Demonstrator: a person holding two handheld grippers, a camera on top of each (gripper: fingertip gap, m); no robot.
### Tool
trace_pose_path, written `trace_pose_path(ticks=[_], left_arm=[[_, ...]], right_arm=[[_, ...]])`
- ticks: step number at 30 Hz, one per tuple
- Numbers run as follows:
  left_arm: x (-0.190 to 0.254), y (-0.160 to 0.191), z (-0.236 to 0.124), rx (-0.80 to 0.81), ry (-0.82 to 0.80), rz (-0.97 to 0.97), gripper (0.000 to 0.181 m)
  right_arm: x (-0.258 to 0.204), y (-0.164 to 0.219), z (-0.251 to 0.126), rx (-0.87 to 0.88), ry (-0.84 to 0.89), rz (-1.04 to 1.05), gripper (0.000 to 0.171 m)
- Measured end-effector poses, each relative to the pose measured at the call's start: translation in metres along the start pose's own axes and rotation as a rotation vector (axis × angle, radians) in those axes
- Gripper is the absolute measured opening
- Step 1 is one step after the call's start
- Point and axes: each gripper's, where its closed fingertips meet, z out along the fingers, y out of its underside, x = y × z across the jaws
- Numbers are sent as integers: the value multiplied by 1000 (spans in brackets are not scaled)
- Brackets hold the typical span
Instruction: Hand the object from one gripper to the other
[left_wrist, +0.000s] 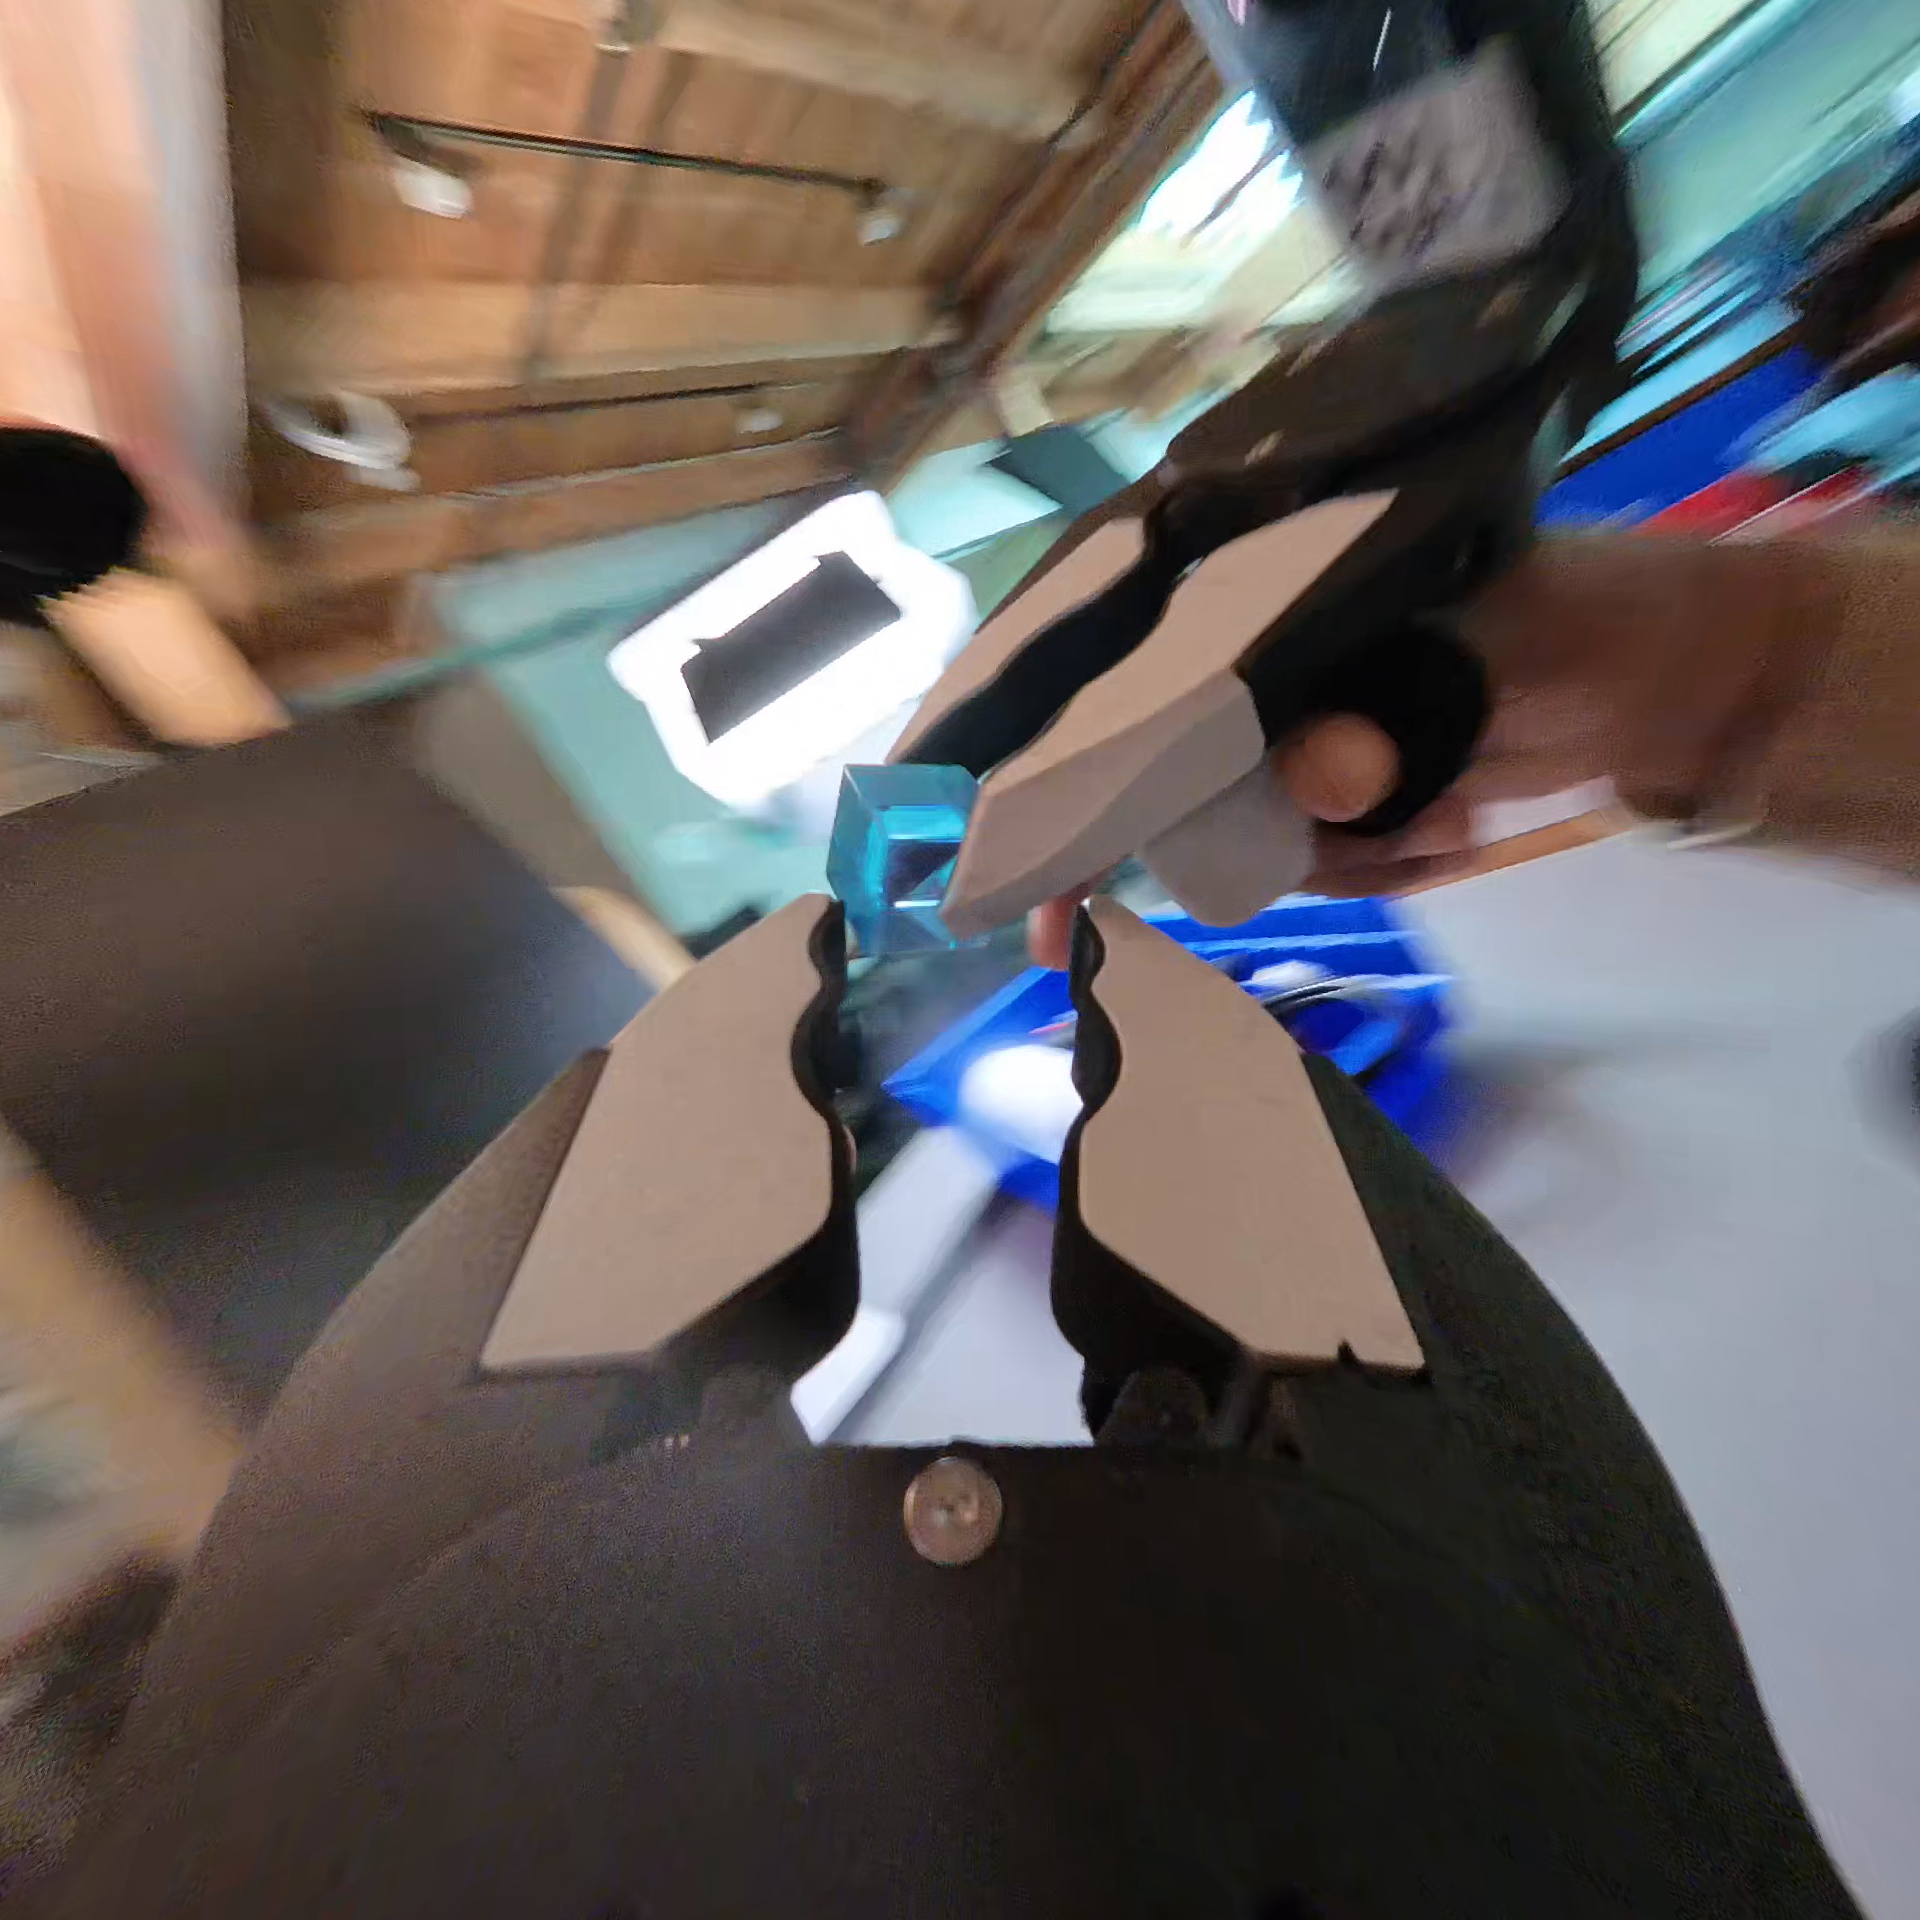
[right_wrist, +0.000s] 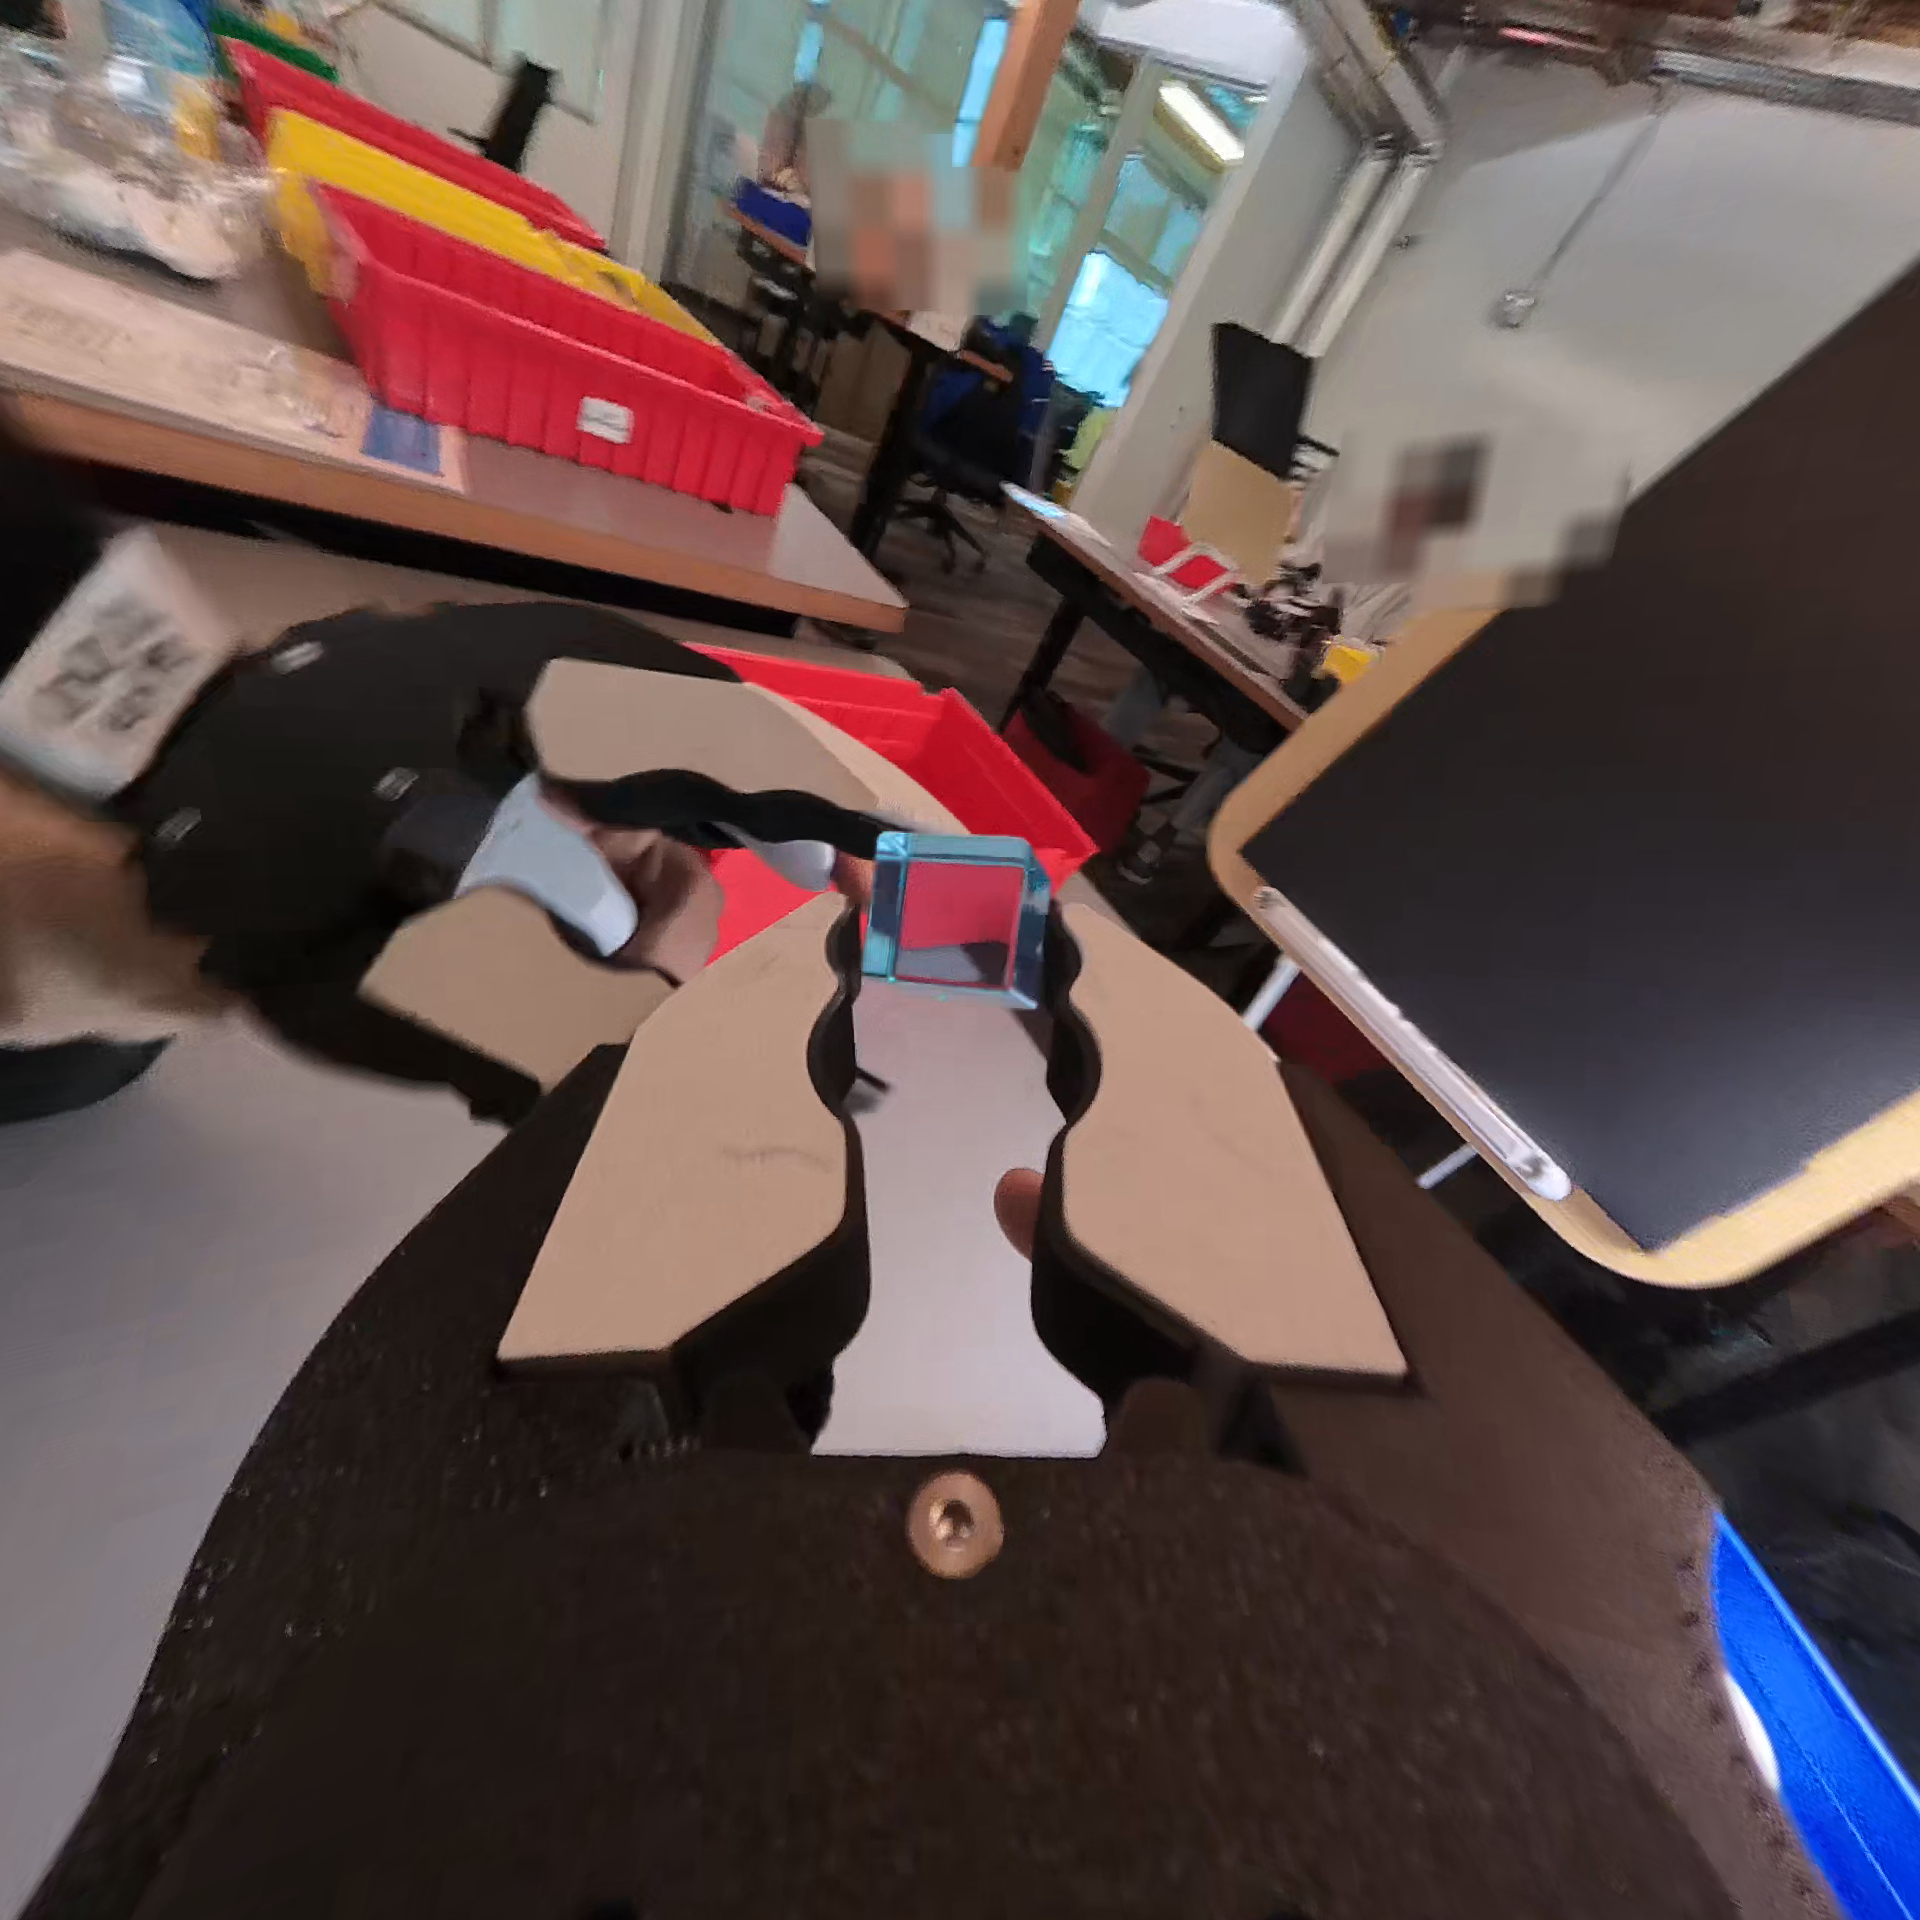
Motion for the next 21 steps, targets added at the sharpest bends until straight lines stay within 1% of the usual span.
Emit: trace_pose_path(ticks=[1, 3, 5, 6, 7, 9, 11, 12, 13, 15, 16, 18, 20, 21], left_arm=[[5, -4, -3, 31, 121, -132, 36], [4, -10, -9, 44, 315, -470, 33], [5, -8, -11, -10, 475, -789, 39], [9, -9, -12, -34, 557, -925, 44], [14, -13, -15, -41, 641, -1032, 47], [22, -21, -19, -43, 752, -1150, 47], [30, -17, -17, -108, 754, -1159, 39], [35, -11, -15, -155, 734, -1125, 32], [36, -6, -13, -180, 703, -1080, 28], [30, -8, -11, -143, 656, -1035, 28], [25, -13, -11, -88, 642, -1028, 28], [8, -24, -11, 72, 560, -988, 28], [-15, -28, -14, 219, 398, -895, 28], [-24, -27, -16, 251, 307, -806, 28]], right_arm=[[-4, -1, -6, 12, -78, -9, 33], [-8, -8, -23, 94, -190, -58, 33], [-17, -12, -36, 163, -264, -135, 32], [-20, -14, -38, 177, -263, -182, 32], [-23, -14, -38, 177, -252, -238, 32], [-32, -4, -33, 106, -237, -367, 29], [-34, 11, -25, -8, -183, -516, 29], [-36, 17, -21, -51, -172, -569, 29], [-39, 20, -19, -69, -175, -596, 29], [-37, 17, -16, -62, -140, -611, 29], [-35, 12, -16, -27, -130, -578, 30], [-25, -3, -17, 59, -108, -422, 35], [-16, -17, -18, 156, -140, -147, 35], [-12, -22, -19, 197, -184, 20, 37]])
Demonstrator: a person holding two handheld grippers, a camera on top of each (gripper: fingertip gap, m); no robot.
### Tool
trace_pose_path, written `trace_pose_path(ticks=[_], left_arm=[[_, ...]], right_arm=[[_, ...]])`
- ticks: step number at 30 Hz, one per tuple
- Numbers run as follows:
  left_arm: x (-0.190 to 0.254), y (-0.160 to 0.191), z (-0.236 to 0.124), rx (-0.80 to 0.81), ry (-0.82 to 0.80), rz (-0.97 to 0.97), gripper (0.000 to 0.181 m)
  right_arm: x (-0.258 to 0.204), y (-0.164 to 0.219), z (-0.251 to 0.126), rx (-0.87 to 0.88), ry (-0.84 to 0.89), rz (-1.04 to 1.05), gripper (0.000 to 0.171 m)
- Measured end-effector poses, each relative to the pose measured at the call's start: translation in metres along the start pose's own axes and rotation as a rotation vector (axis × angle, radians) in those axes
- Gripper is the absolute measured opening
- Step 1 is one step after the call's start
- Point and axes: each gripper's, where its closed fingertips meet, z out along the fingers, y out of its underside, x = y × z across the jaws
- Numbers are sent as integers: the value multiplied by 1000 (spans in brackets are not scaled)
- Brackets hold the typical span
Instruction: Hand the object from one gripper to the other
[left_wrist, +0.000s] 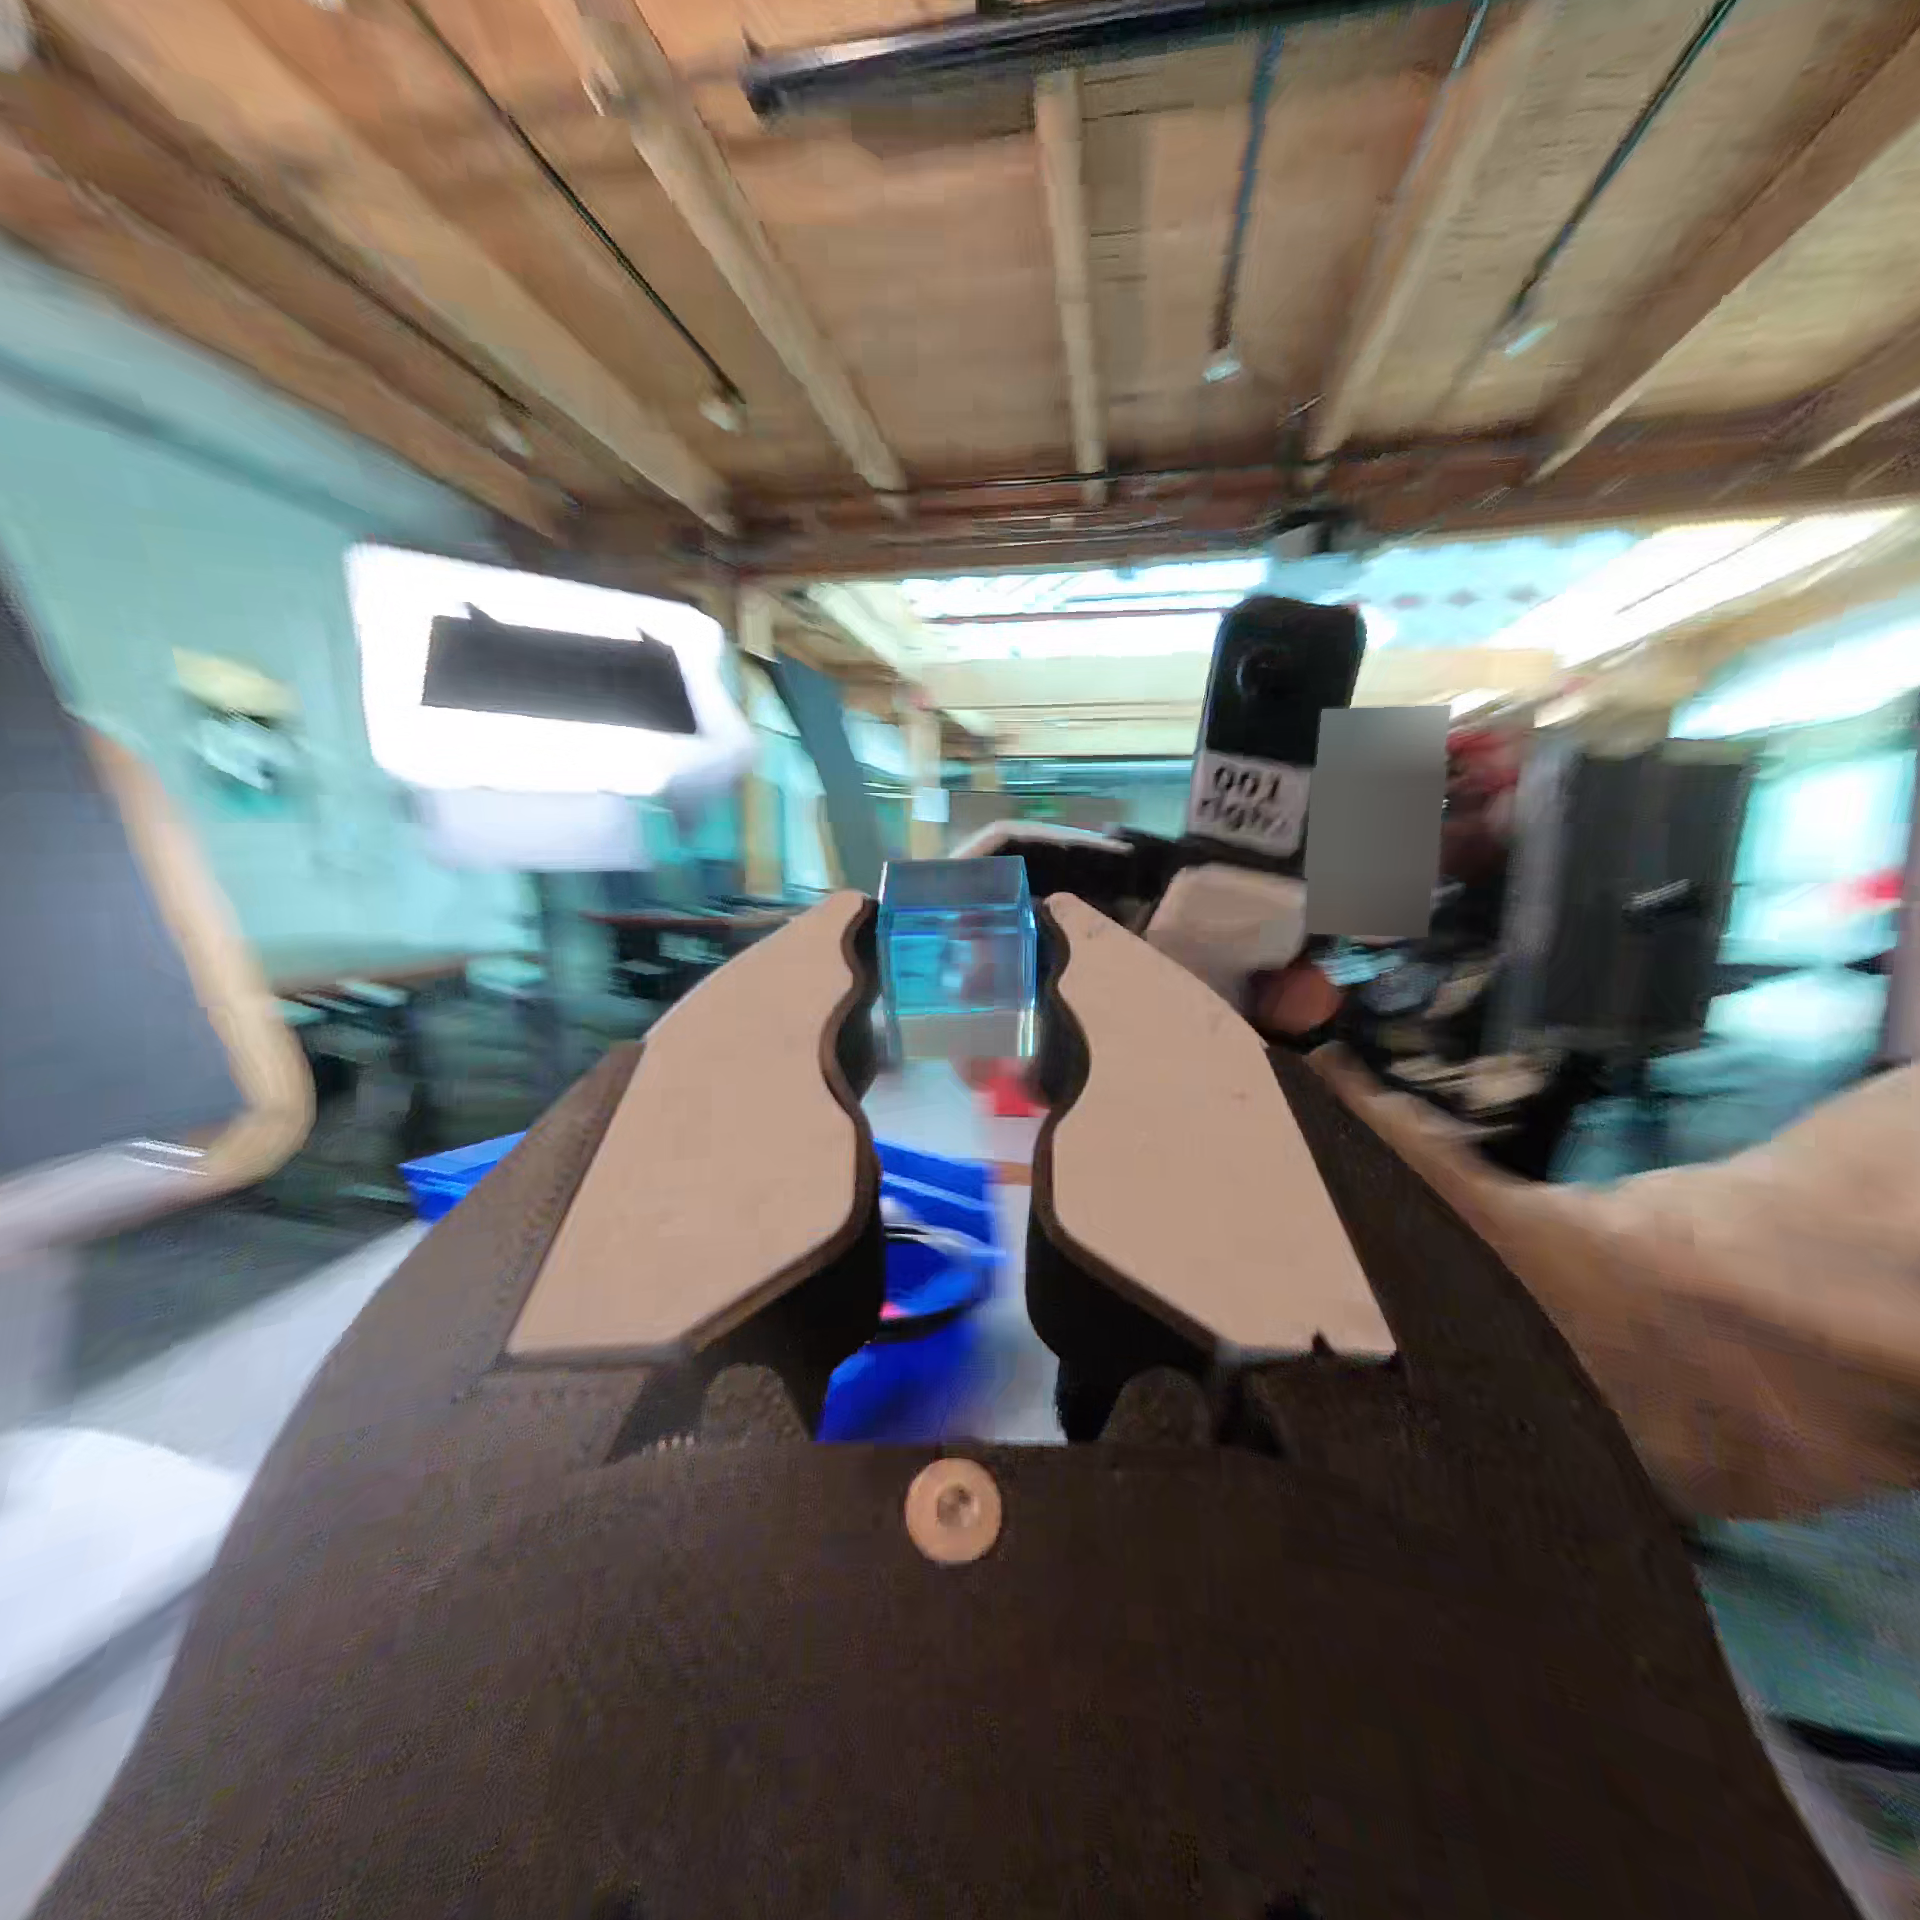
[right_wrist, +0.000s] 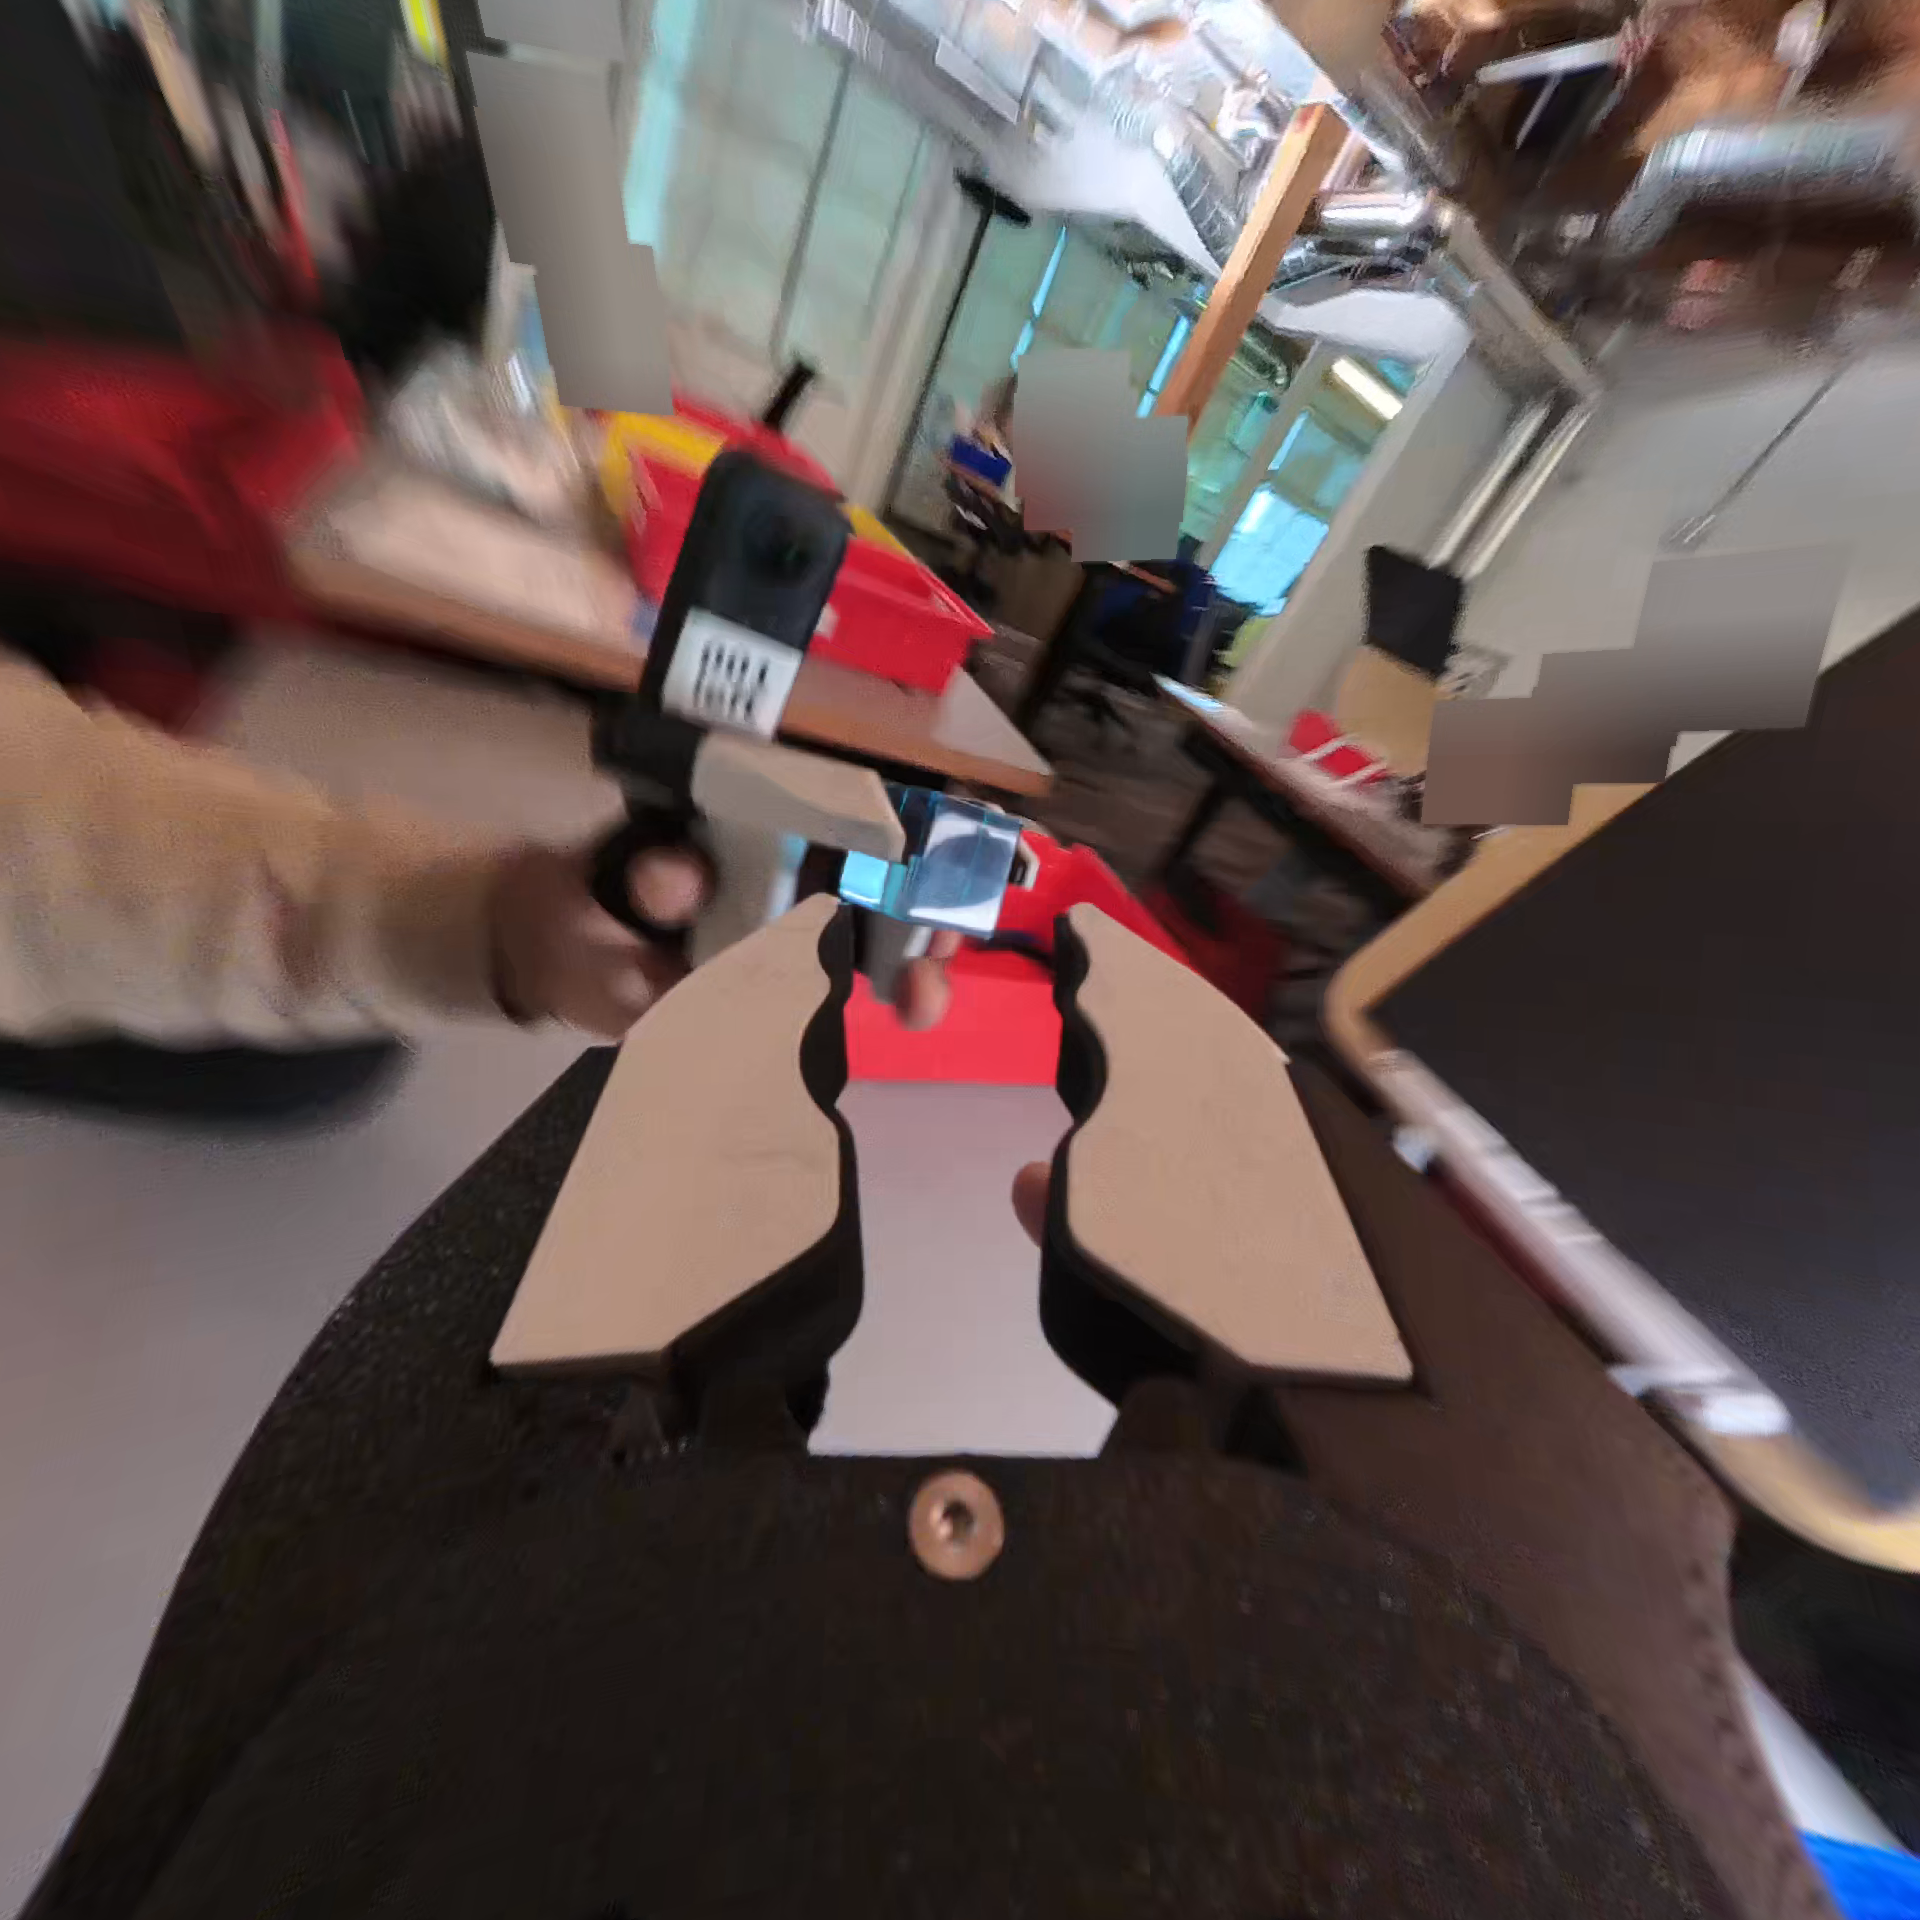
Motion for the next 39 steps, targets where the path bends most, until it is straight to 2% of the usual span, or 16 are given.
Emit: trace_pose_path(ticks=[3, 5, 9, 11, 13, 15, 19, 21, 24, 27, 29, 31, 32, 33, 36, 39], left_arm=[[-12, 0, -8, -30, -218, 522, 28], [-7, 4, -7, -49, -280, 768, 28], [9, 16, -1, -67, -304, 1047, 28], [11, 16, 0, -77, -296, 1095, 29], [4, 20, 0, -126, -264, 981, 31], [-3, 28, -1, -179, -174, 709, 36], [-17, 28, -2, -220, -85, 59, 43], [-20, 32, 0, -262, -84, -178, 47], [-19, 53, 0, -381, -83, -328, 50], [-16, 69, -3, -461, -58, -343, 31], [-14, 65, -3, -441, -19, -314, 30], [-15, 50, -4, -347, 8, -171, 29], [-19, 42, -7, -294, -15, -66, 29], [-24, 34, -10, -246, -53, 42, 30], [-41, 24, -18, -198, -234, 390, 29], [-43, 30, -17, -212, -350, 668, 30]], right_arm=[[4, -5, 5, 70, -88, 432, 45], [2, 3, 13, 43, -82, 516, 43], [-26, 22, 30, -103, -161, 591, 40], [-27, 18, 28, -78, -186, 593, 36], [-19, 15, 21, -71, -165, 529, 35], [0, 15, 11, -79, -51, 349, 35], [28, 30, -7, -235, 189, -221, 35], [30, 44, -6, -341, 243, -489, 35], [24, 60, 6, -405, 263, -729, 36], [15, 71, 17, -429, 239, -834, 35], [15, 71, 17, -421, 246, -846, 36], [13, 57, 16, -322, 212, -637, 30], [12, 50, 13, -267, 174, -477, 34], [11, 41, 10, -206, 127, -296, 40], [16, 21, 4, -43, 3, 237, 44], [23, 26, 12, -13, 32, 442, 42]])
